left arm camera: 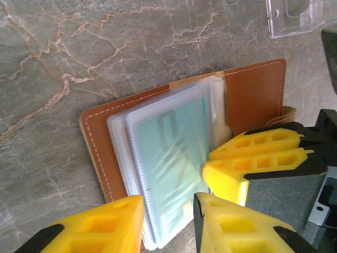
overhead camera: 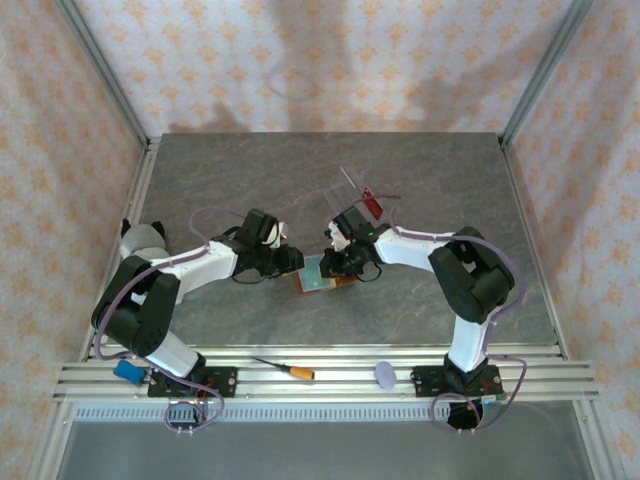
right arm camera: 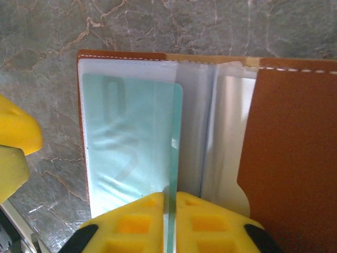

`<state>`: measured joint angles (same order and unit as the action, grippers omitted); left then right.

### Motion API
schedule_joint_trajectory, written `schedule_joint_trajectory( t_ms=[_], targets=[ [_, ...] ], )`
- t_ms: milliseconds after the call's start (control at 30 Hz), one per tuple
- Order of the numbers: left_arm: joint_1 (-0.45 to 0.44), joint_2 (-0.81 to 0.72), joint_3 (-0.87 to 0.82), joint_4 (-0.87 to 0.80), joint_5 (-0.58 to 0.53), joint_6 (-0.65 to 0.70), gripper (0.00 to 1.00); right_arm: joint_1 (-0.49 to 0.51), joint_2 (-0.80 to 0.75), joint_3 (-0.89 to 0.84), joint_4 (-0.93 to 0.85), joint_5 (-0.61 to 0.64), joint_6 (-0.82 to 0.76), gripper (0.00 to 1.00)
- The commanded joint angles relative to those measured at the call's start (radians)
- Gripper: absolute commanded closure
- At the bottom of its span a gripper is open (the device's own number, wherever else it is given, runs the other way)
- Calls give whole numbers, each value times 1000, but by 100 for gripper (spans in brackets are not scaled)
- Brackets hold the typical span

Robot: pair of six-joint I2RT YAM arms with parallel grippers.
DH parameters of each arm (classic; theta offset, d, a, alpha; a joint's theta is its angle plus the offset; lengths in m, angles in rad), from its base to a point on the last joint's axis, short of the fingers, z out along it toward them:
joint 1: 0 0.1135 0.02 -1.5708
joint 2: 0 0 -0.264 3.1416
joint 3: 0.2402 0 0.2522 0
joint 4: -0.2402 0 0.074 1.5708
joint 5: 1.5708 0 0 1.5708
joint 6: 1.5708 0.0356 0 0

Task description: Put the credit cards into the card holder

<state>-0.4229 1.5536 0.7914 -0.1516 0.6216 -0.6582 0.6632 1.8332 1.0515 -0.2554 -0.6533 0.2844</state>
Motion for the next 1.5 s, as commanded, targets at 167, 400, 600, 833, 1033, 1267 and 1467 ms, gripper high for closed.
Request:
schedule_joint_trajectory(
  t_ms=[167,400,600,833,1033,1267,1467],
  targets=[
    [4,33,-10,57,22,-32,65,4,34,-16,18,29,-2,96],
    [4,45,-3,58,13,-32,65,4,53,-19,19,53,6,100],
    [4,66,0,76,9,-42,65,4,59,-22,31,38,15,100],
    [4,93,-2,95,-12,-47,65,4,54,-24,19,34,4,100],
    [5,87,-9,75,-39,-43,64,5,52,-34,30,34,9,100],
    [5,109,-18,142,-5,-82,63,4,48,-53,48,27,16,100],
    [4,95,-21,98,-50,-72,59,5,46,-58,50,28,16,100]
  ],
)
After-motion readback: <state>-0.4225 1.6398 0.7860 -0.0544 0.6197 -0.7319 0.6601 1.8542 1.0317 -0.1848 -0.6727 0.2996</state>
